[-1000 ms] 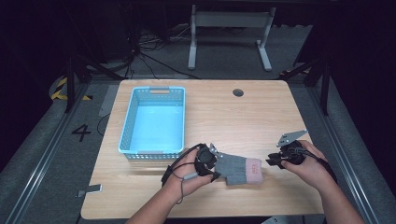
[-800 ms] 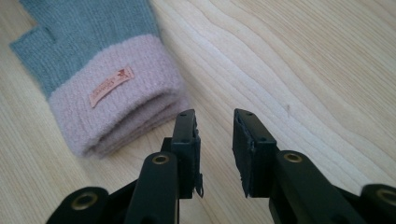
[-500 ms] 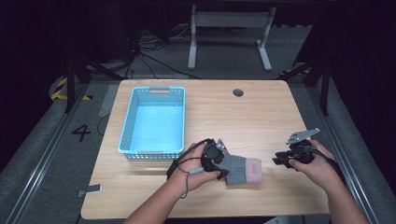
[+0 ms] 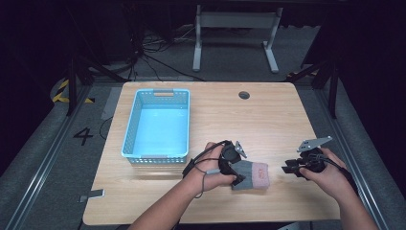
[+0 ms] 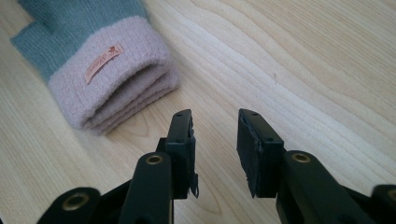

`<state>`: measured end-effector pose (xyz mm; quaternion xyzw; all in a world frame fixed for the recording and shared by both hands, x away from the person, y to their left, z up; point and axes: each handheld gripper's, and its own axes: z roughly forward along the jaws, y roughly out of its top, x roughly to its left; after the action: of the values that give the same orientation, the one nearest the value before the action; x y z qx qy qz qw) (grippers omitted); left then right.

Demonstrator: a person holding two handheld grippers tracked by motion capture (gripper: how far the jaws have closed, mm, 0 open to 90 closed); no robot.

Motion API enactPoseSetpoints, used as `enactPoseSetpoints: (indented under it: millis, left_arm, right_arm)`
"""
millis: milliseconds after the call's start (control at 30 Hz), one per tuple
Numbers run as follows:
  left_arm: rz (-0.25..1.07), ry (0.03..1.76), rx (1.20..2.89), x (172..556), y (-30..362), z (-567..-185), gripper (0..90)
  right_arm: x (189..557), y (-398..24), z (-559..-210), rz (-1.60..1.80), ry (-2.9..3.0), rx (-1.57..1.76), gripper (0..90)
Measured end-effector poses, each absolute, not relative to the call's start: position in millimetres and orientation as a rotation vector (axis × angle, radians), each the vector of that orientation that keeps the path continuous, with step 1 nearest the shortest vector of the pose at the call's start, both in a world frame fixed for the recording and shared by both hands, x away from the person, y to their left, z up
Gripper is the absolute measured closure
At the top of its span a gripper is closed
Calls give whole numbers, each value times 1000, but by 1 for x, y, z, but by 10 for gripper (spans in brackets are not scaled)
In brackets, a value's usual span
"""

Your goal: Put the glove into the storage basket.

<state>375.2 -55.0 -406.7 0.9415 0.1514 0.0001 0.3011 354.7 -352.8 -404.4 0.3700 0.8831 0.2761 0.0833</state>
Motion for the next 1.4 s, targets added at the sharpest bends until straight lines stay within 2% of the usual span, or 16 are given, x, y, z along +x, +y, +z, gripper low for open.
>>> enactPoseSetpoints:
  millis: [200,633,1133,1400]
  left_arm:
    - [-34,373,2519,378,-64,-418,229]
    - [13,369,2567,385,-71,-434,219]
    - [14,373,2603,385,-78,-440,177]
    - [16,382,2638,385,-82,-439,198]
  right_arm:
    - [353,-354,-405,828,2635,1110,660]
    - [352,-354,-406,874,2643,1115,643]
    - [352,-354,-407,885,2649,1125,631]
    - [352,-353,-407,889,2650,1127,627]
